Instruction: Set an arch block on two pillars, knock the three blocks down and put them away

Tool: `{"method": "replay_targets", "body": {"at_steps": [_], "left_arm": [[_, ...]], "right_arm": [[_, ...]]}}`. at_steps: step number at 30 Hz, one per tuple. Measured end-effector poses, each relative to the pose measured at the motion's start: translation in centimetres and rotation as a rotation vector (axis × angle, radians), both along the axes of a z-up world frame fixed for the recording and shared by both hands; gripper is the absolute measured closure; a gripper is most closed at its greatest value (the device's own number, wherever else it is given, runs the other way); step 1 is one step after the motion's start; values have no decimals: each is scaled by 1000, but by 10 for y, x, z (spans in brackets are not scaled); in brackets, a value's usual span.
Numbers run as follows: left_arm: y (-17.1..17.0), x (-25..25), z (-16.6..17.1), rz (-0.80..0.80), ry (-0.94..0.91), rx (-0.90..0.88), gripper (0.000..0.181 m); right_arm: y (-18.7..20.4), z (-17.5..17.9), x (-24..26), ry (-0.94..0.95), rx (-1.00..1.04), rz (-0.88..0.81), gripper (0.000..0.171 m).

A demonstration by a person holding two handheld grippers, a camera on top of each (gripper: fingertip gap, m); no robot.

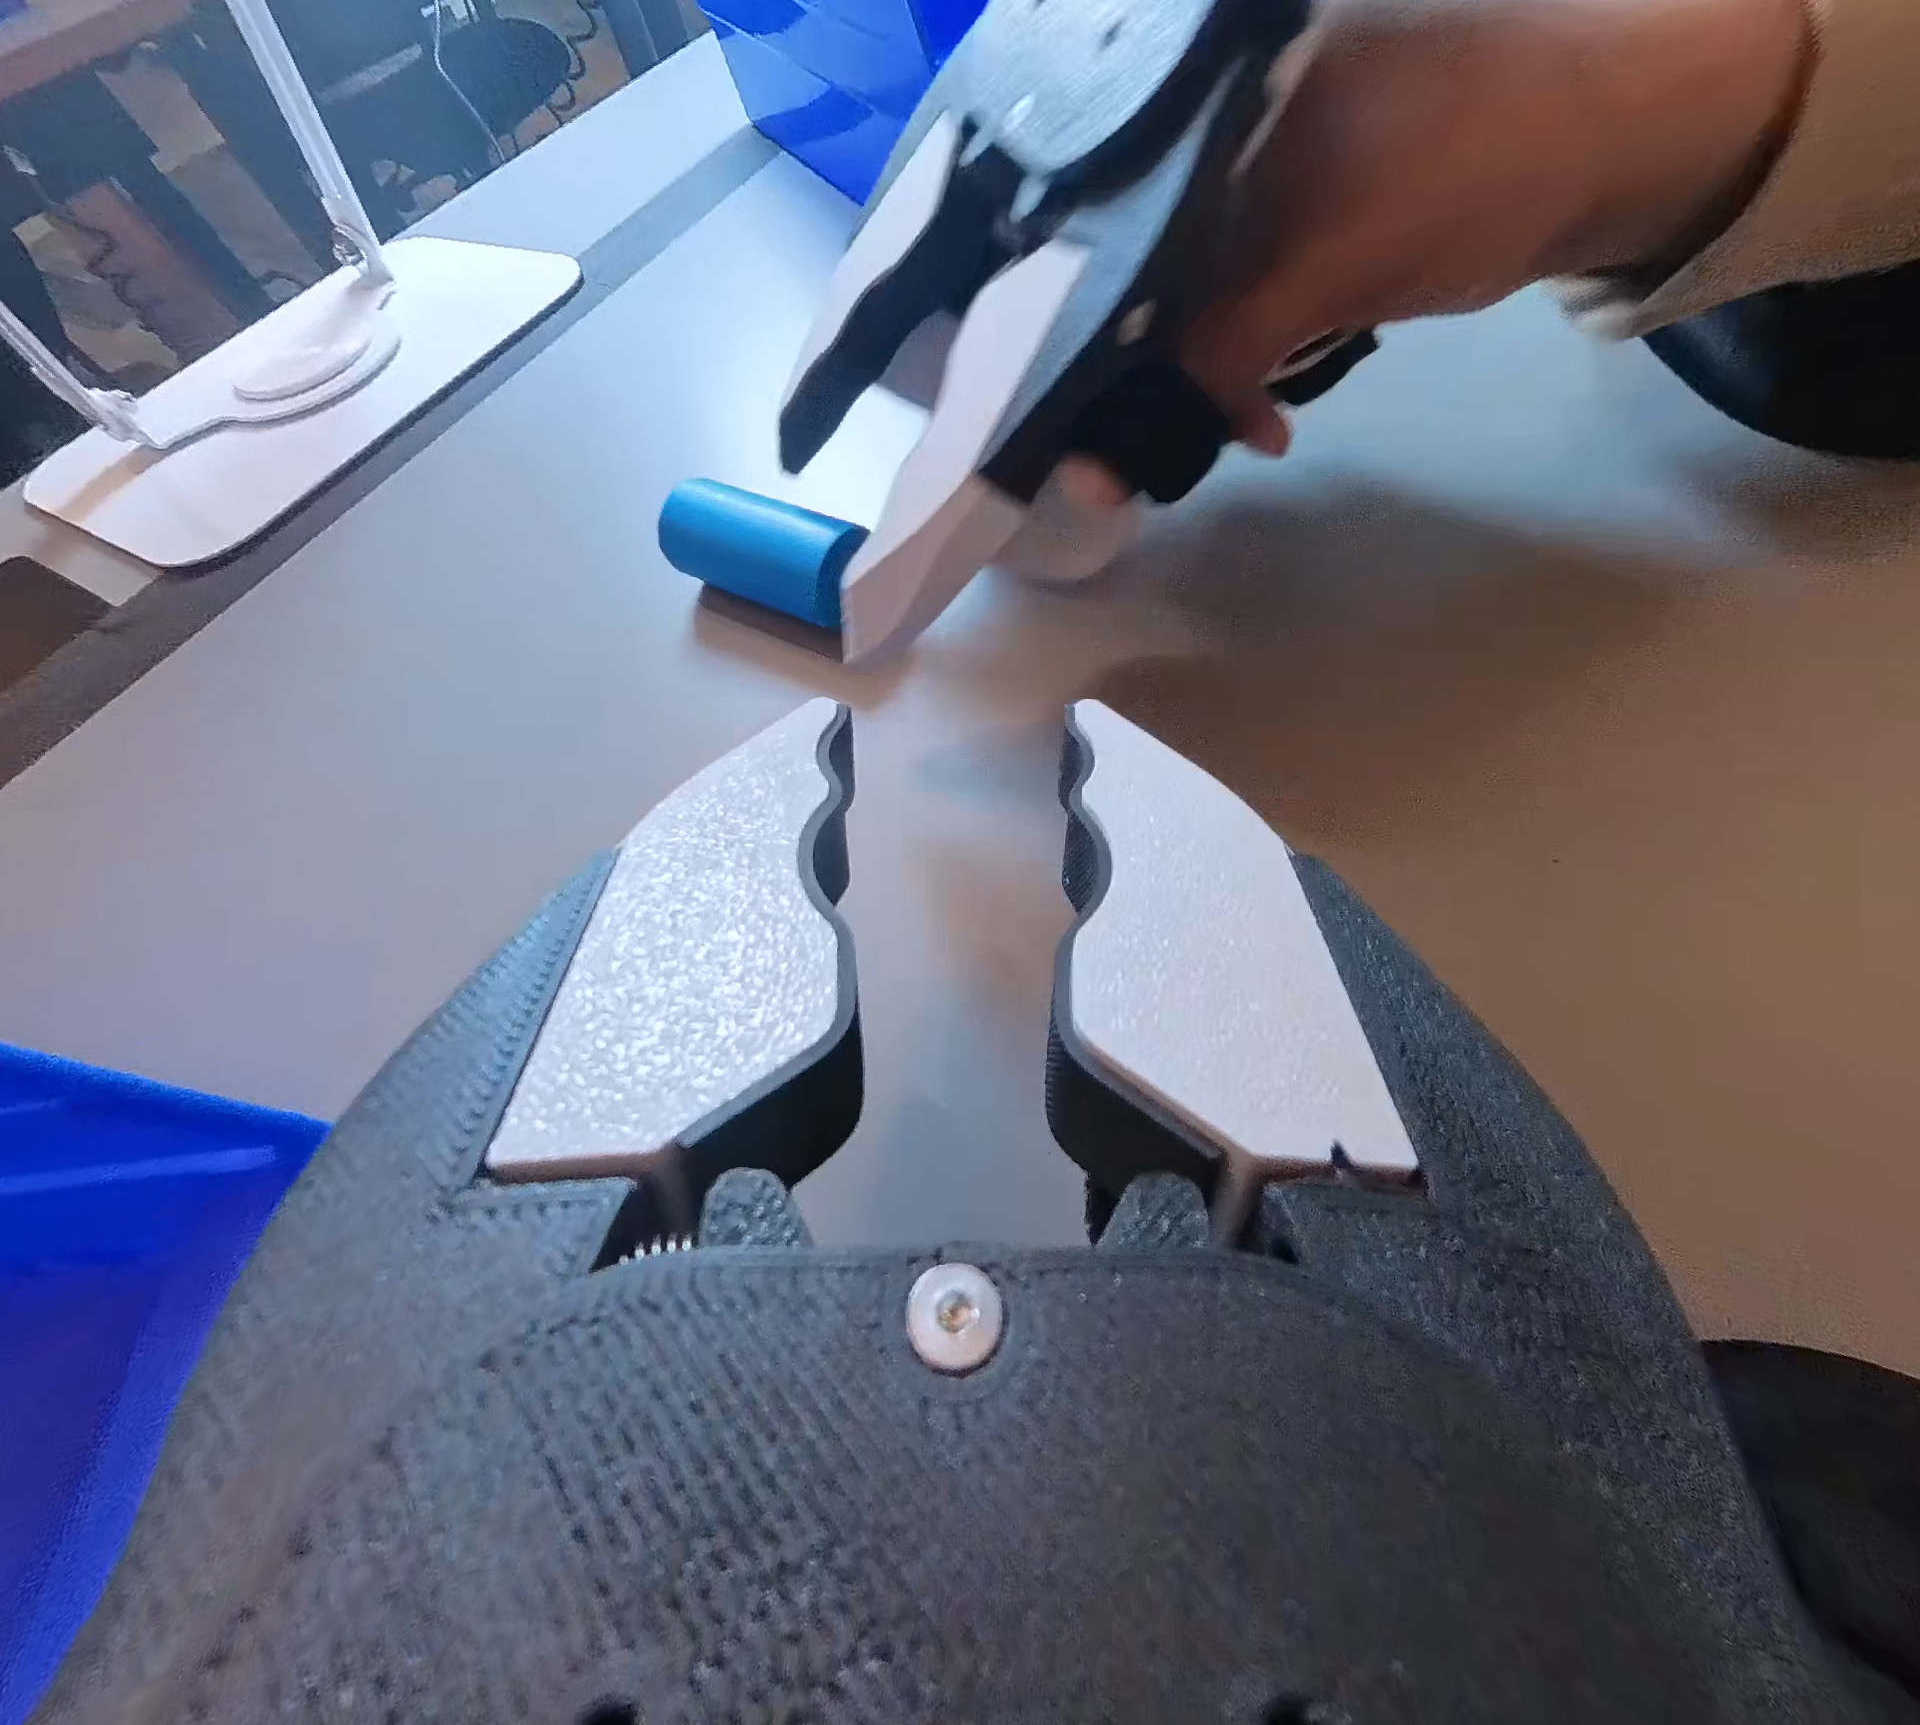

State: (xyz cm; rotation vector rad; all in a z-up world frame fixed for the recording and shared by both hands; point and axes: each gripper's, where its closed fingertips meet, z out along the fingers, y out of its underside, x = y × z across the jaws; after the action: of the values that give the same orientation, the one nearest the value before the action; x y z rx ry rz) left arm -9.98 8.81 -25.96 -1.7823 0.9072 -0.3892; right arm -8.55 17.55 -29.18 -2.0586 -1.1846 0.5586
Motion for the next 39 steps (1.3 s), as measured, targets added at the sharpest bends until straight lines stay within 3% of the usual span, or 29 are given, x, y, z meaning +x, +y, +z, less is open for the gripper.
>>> {"method": "replay_targets", "body": {"at_steps": [1,2,3,8,11,15,19,24,31,35,39], "left_arm": [[0,0,1,1,-2,2,143],[0,0,1,2,-1,4,143],[0,0,0,-1,0,3,143],[-1,1,-5,-14,13,-4,143],[0,1,-6,-11,20,-7,143],[1,-2,1,5,4,17,144],[4,-5,2,25,0,28,145],[7,-10,3,51,15,47,144],[11,-16,9,87,25,78,144],[15,-42,22,199,146,114,142],[14,-97,40,383,322,88,118]], "right_arm": [[5,-7,-5,-40,-16,-13,104],[11,-14,-5,-100,-6,-27,131],[16,-17,-6,-134,20,-28,137],[16,-6,6,-137,128,45,138],[25,46,31,-44,285,11,138],[66,125,109,89,402,-249,138],[101,103,194,-14,331,-445,137],[109,59,224,-93,259,-473,132],[101,105,218,13,444,-443,121],[87,112,224,35,469,-427,119],[69,119,241,27,519,-441,118]]}}
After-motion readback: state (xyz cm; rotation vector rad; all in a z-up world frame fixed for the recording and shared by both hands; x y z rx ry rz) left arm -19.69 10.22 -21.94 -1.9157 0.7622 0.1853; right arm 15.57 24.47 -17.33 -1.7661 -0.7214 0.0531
